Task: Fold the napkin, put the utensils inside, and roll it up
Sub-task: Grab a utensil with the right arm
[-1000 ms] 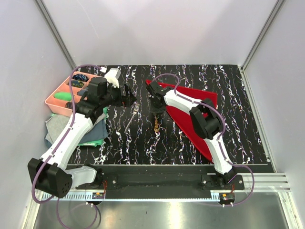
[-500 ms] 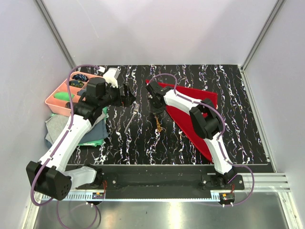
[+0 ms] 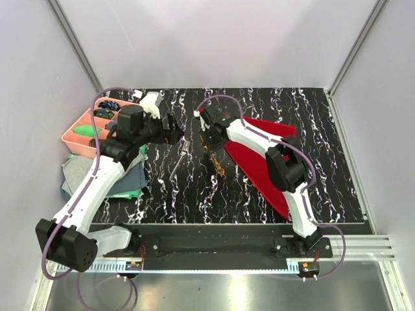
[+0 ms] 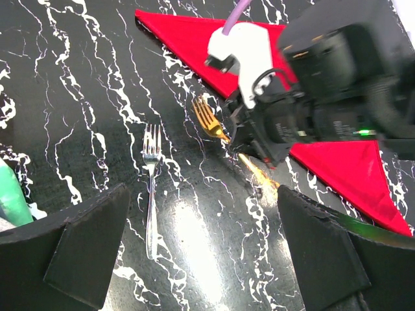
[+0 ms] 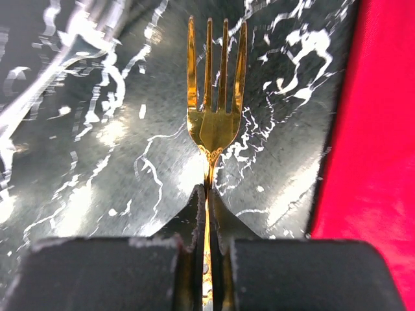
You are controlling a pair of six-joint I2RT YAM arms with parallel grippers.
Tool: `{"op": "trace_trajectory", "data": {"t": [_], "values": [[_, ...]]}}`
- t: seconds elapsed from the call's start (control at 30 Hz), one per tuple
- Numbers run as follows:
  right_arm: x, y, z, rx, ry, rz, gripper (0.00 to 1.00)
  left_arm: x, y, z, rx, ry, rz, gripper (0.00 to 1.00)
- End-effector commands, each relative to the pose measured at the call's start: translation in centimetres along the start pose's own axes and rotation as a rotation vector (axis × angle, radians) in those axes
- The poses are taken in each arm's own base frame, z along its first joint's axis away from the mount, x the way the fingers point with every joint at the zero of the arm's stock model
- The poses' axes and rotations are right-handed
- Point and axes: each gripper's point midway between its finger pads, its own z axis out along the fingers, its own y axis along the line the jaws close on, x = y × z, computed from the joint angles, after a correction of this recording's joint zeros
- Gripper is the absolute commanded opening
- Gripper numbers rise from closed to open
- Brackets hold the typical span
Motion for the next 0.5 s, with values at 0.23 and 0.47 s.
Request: {"op": "trace_trajectory", "data": {"t": [0.23,0.47], "values": [[-3.5,0.0,-5.6,0.024,-0.142,-0.091,0.00,-1.5,-0.1,-0.4,0.004,-0.054,0.018,0.99],[-4.6,-0.9,-6.7,0.023,-0.171,-0.114,0.00,-1.4,0.2,-0.4,-0.008,-0.052,0.017,0.99]]}}
